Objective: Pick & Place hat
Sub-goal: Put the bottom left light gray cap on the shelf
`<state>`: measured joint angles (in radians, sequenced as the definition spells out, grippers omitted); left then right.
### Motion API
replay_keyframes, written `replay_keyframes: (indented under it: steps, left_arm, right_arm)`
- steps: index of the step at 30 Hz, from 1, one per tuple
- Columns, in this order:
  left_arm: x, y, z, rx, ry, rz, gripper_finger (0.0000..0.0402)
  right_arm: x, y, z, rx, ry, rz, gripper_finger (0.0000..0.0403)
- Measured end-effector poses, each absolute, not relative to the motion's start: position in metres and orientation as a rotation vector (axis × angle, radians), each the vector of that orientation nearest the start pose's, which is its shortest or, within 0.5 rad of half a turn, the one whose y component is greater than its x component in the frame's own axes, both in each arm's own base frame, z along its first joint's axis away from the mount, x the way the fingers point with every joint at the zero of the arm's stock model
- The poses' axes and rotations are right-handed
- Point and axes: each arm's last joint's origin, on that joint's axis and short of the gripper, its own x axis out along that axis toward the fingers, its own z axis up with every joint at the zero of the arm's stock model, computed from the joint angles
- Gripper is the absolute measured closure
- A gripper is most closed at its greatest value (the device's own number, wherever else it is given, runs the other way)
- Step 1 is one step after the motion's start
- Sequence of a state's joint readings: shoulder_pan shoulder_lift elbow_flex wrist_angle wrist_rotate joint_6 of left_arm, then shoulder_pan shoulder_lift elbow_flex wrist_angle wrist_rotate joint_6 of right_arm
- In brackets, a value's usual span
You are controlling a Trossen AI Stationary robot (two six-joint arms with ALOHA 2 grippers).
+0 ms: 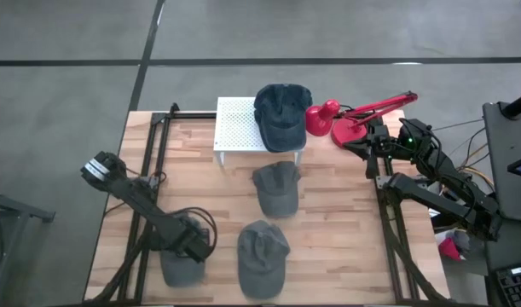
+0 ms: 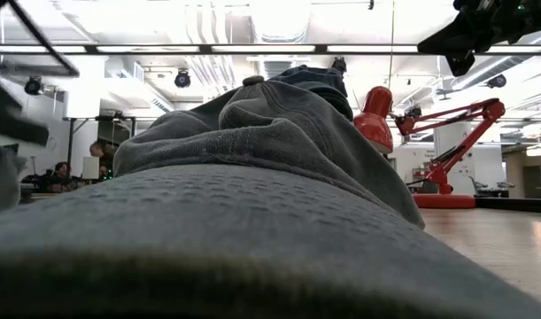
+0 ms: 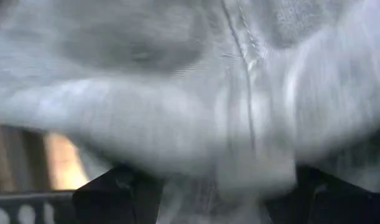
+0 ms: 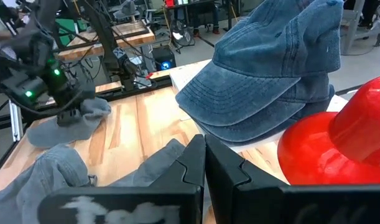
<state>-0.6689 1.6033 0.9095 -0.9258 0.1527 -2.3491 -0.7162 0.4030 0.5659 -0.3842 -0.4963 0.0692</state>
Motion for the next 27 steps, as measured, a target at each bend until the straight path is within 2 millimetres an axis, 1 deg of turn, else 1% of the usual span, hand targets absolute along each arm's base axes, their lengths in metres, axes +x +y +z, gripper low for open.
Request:
replay_keyframes:
  steps: [4, 6, 8, 10, 14, 17, 20, 21, 24, 27]
  left_arm:
    - [0.189, -0.154, 0.133, -1.356, 1.279, 1.246, 0.0171]
    - [0.185, -0.148, 0.121, -1.375, 1.271, 1.226, 0.0176]
    - [0.183, -0.144, 0.114, -1.413, 1.275, 1.204, 0.0186]
    - [0.184, -0.141, 0.111, -1.434, 1.282, 1.198, 0.0203]
    - [0.186, -0.137, 0.112, -1.416, 1.274, 1.212, 0.0261]
    - [0.188, -0.137, 0.113, -1.391, 1.210, 1.195, 0.0317]
    - [0.194, -0.136, 0.115, -1.347, 1.098, 1.162, 0.0378]
    - [0.195, -0.135, 0.116, -1.331, 1.052, 1.155, 0.0388]
    - [0.202, -0.136, 0.122, -1.303, 0.944, 1.136, 0.0393]
    - [0.212, -0.140, 0.135, -1.284, 0.855, 1.102, 0.0397]
  right_arm:
    - [0.085, -0.055, 0.286, 0.197, 0.174, -0.226, 0.0394]
    - [0.085, -0.055, 0.286, 0.197, 0.174, -0.226, 0.0394]
    - [0.085, -0.055, 0.286, 0.197, 0.174, -0.226, 0.0394]
    - [0.085, -0.055, 0.286, 0.198, 0.174, -0.226, 0.0394]
    - [0.084, -0.055, 0.286, 0.202, 0.173, -0.227, 0.0394]
    - [0.084, -0.055, 0.286, 0.203, 0.173, -0.227, 0.0394]
    - [0.084, -0.055, 0.286, 0.201, 0.173, -0.228, 0.0394]
    - [0.085, -0.055, 0.286, 0.201, 0.173, -0.228, 0.0394]
    - [0.084, -0.055, 0.286, 0.202, 0.173, -0.228, 0.0394]
    - [0.084, -0.055, 0.286, 0.202, 0.173, -0.228, 0.0394]
